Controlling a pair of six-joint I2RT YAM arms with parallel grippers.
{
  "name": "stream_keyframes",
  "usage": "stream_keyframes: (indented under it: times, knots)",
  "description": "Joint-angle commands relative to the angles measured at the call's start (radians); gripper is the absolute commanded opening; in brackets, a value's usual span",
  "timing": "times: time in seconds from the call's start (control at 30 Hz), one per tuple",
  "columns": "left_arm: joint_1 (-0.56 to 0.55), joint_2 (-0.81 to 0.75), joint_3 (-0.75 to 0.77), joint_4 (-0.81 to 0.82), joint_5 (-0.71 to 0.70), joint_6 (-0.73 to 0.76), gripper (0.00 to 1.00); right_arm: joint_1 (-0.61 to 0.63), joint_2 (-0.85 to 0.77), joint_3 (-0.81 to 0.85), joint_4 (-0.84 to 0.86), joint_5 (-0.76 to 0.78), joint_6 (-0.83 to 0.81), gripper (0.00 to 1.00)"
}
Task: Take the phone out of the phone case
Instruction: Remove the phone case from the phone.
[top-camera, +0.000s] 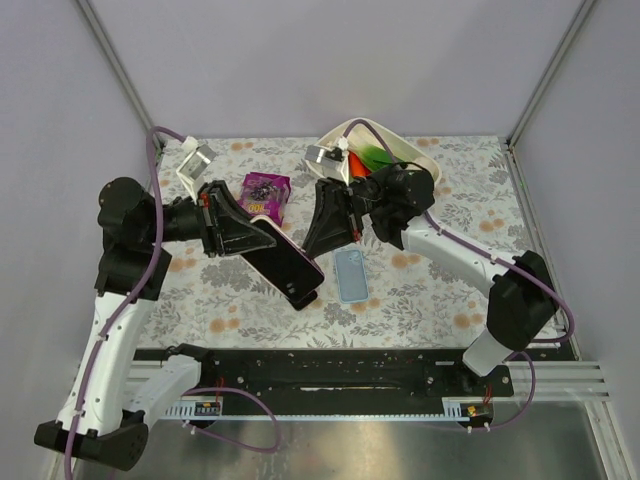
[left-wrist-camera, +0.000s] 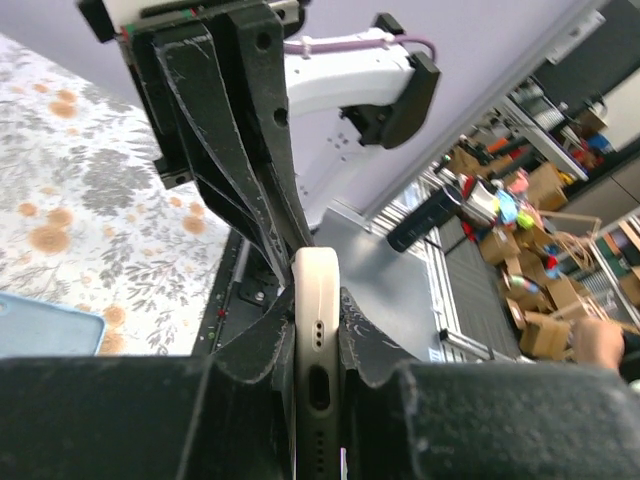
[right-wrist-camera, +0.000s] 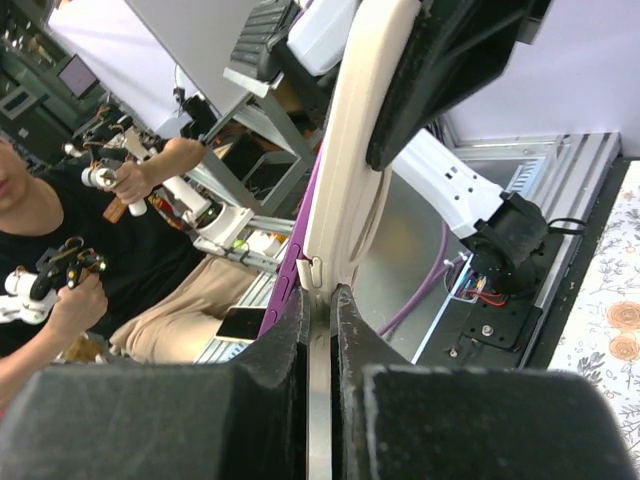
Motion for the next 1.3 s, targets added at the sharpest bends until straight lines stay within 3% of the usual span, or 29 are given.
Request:
stream_keyframes:
  times: [0.0,0.13,0.27,0.33,0.4,0.6,0.97,1.27]
  knots:
    - [0.037,0.013,0.112,-0.11,-0.362,0.171,0.0,0.017,-0.02,-0.05,-0.234,-0.042,-0.213,0.02]
    - [0.047,0.019,0.156,-0.202,-0.463,0.217,0.0,-0.007,-0.084,-0.078,-0.6,0.033,-0.554,0.14]
    - [0.05,0.021,0.16,-0.254,-0.526,0.236,0.0,0.0,-0.153,0.052,-1.482,0.231,-1.247,0.22]
    - [0.051,0.022,0.161,-0.276,-0.554,0.252,0.0,-0.001,-0.158,0.057,-1.505,0.234,-1.243,0.26]
    - [0.05,0.019,0.158,-0.287,-0.575,0.258,0.0,-0.001,-0.167,0.045,-1.505,0.256,-1.244,0.4]
    - [0.054,0.018,0.161,-0.32,-0.646,0.287,0.0,-0.001,-0.176,0.019,-1.499,0.266,-1.244,0.53]
    - [0.053,0.008,0.106,-0.302,-0.641,0.307,0.0,0.0,-0.187,0.031,-1.463,0.299,-1.187,0.54]
    - [0.054,0.001,0.104,-0.279,-0.594,0.28,0.0,-0.052,-0.213,-0.004,-1.372,0.45,-1.071,0.56]
